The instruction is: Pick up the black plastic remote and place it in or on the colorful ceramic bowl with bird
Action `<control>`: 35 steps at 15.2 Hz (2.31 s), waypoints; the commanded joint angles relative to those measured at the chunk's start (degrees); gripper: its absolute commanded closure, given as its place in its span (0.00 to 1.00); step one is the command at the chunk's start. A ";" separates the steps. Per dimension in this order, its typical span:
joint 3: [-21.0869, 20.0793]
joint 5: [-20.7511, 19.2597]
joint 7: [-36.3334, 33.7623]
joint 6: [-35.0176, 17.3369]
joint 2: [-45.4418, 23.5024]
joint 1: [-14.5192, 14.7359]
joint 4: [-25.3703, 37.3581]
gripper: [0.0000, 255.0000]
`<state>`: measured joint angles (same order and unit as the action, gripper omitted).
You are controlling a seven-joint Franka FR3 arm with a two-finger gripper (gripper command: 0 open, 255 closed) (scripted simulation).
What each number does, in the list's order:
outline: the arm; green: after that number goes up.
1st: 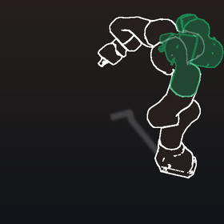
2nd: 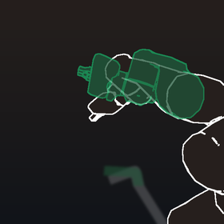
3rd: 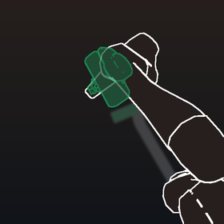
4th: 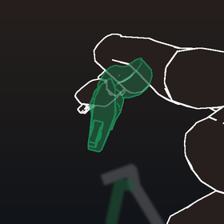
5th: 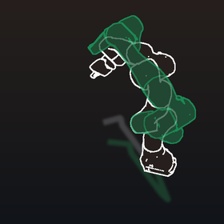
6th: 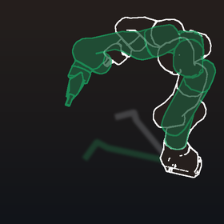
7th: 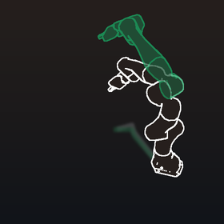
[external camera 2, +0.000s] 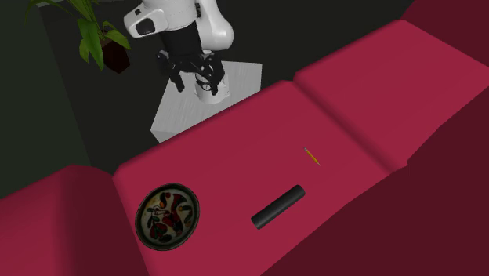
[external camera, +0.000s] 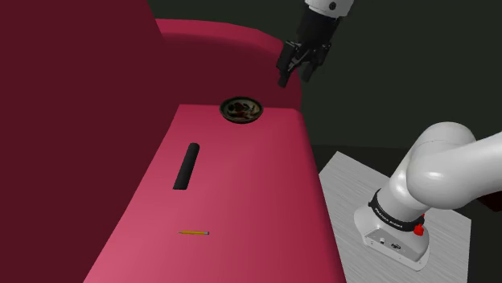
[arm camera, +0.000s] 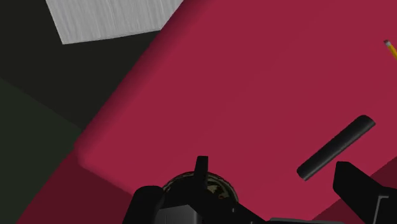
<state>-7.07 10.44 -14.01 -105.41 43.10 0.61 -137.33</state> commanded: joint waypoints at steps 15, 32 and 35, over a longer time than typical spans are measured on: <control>-24.13 0.86 -39.81 -19.24 -26.20 -5.46 6.06 0.00; -26.84 -25.95 -82.56 -24.53 -66.33 0.38 31.14 0.00; -26.20 -27.06 -83.25 -26.16 -67.83 0.94 30.81 0.00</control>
<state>-33.55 -16.11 -96.88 -130.96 -24.04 1.24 -106.54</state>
